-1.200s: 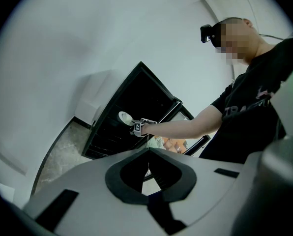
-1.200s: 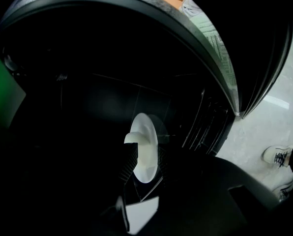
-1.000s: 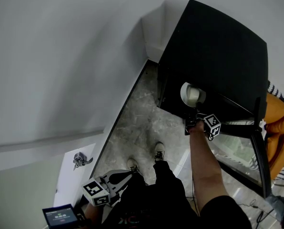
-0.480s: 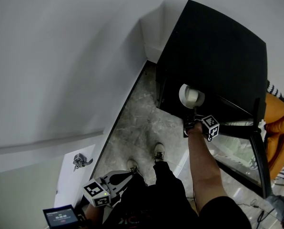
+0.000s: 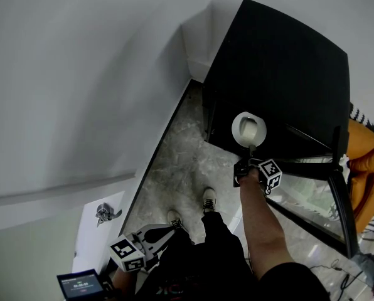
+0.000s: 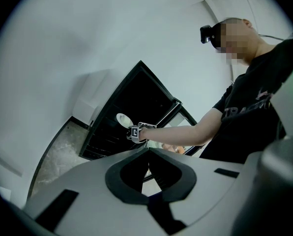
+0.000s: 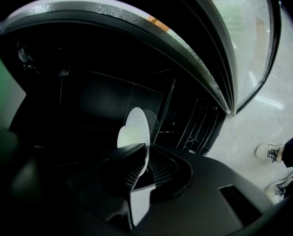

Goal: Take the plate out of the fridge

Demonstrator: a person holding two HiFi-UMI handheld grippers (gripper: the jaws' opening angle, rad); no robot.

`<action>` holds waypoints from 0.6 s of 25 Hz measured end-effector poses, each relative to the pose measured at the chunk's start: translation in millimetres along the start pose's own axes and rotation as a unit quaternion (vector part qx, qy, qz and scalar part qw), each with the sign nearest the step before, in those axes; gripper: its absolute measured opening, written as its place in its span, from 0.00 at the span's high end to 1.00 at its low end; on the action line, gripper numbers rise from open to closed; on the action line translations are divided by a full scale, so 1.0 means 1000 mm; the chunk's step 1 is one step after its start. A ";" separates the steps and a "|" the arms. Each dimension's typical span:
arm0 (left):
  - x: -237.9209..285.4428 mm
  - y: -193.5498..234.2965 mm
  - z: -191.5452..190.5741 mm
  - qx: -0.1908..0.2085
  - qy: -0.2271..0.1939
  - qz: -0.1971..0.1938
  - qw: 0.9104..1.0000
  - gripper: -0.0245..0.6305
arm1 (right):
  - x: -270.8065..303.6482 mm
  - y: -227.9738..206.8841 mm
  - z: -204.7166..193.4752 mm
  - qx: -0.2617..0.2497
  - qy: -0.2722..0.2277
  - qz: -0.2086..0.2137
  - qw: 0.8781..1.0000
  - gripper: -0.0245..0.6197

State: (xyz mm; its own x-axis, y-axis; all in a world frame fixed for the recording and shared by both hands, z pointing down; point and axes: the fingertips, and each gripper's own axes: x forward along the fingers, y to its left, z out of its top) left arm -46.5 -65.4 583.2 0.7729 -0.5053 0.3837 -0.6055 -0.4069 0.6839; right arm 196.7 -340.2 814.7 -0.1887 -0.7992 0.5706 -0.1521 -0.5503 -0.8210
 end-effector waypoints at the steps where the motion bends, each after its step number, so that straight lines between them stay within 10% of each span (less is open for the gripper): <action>1: -0.001 0.000 -0.001 -0.002 0.000 0.000 1.000 0.96 | 0.000 -0.001 -0.001 0.001 -0.002 0.004 1.000 0.91; 15: -0.009 0.009 -0.019 -0.010 0.032 0.024 0.999 0.96 | 0.010 -0.002 0.001 0.033 -0.016 0.041 0.998 0.91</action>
State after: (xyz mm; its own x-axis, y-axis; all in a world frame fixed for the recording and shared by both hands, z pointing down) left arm -55.7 -49.8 597.7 0.7536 -0.4740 0.4554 -0.6393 -0.3674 0.6755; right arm 196.3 -347.1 822.0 -0.1669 -0.8488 0.5016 -0.0728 -0.4967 -0.8648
